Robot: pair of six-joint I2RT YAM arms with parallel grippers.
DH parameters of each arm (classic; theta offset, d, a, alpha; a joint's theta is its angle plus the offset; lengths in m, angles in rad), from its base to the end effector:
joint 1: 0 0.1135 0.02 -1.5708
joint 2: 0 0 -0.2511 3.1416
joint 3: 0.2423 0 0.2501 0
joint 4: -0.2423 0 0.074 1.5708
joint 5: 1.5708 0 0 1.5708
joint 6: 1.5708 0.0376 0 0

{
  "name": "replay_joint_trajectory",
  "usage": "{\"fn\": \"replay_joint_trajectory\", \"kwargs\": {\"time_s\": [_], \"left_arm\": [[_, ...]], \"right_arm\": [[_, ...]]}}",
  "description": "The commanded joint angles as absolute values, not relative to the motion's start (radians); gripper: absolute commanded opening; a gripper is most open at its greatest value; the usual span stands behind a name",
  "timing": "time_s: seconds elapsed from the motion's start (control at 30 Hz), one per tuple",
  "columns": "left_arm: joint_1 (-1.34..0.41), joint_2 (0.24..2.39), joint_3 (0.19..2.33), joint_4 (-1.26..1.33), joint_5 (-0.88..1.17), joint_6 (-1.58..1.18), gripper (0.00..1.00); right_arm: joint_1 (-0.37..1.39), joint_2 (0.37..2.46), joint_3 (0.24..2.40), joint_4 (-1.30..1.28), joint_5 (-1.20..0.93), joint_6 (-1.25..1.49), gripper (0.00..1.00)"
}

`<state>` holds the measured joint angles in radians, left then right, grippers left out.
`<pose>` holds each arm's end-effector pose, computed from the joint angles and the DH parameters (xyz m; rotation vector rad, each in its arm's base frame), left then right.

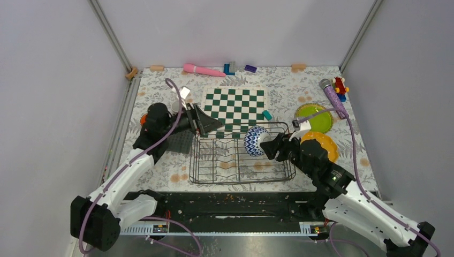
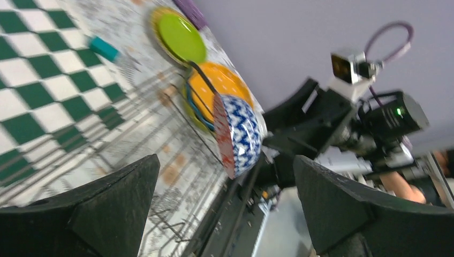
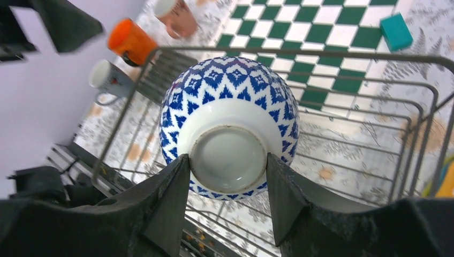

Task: Unload the mixed dishes from the dish rack
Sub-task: Pick up the bowl from the dish rack.

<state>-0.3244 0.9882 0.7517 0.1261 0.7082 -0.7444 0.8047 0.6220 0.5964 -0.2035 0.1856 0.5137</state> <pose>0.2139 -0.0977 0.3133 0.2031 1.8451 -1.3642 0.1216 0.1164 0.2884 -0.1337 1.8592 0.7668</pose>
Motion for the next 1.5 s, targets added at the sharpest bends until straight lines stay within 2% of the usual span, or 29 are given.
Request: {"fn": "replay_joint_trajectory", "kwargs": {"time_s": [0.0,0.13,0.23,0.33,0.5,0.63,1.0,1.07,1.13,1.17,1.27,1.37,1.47], "left_arm": [[-0.428,1.057,0.798,0.312,0.846,-0.782,0.98],[-0.473,1.121,0.797,0.447,0.894,-0.845,0.96],[-0.510,1.158,0.800,0.534,0.938,-0.884,0.90],[-0.535,1.191,0.804,0.612,0.968,-0.939,0.79],[-0.559,1.237,0.805,0.750,0.995,-1.019,0.75],[-0.583,1.268,0.828,0.763,1.006,-1.023,0.68],[-0.627,1.326,0.880,0.792,1.006,-1.047,0.34],[-0.630,1.335,0.889,0.797,1.011,-1.055,0.23],[-0.632,1.340,0.890,0.810,1.012,-1.067,0.04],[-0.632,1.341,0.890,0.812,1.013,-1.071,0.00],[-0.632,1.338,0.890,0.815,1.011,-1.072,0.00],[-0.633,1.333,0.893,0.798,1.008,-1.060,0.00],[-0.631,1.320,0.902,0.731,0.996,-1.020,0.00]], "right_arm": [[0.799,0.556,0.566,0.107,0.180,0.560,0.10],[0.799,0.526,0.539,0.199,0.167,0.584,0.10],[0.799,0.515,0.522,0.253,0.179,0.607,0.10],[0.799,0.515,0.507,0.309,0.190,0.625,0.10],[0.799,0.532,0.508,0.358,0.163,0.640,0.10],[0.799,0.548,0.512,0.377,0.149,0.657,0.10],[0.799,0.566,0.514,0.390,0.139,0.682,0.10],[0.799,0.568,0.514,0.389,0.140,0.684,0.10],[0.799,0.567,0.513,0.387,0.142,0.683,0.11],[0.799,0.565,0.511,0.385,0.144,0.684,0.13],[0.799,0.560,0.510,0.383,0.150,0.684,0.23],[0.799,0.557,0.510,0.376,0.151,0.671,0.47],[0.799,0.537,0.504,0.368,0.159,0.649,0.84]]}}
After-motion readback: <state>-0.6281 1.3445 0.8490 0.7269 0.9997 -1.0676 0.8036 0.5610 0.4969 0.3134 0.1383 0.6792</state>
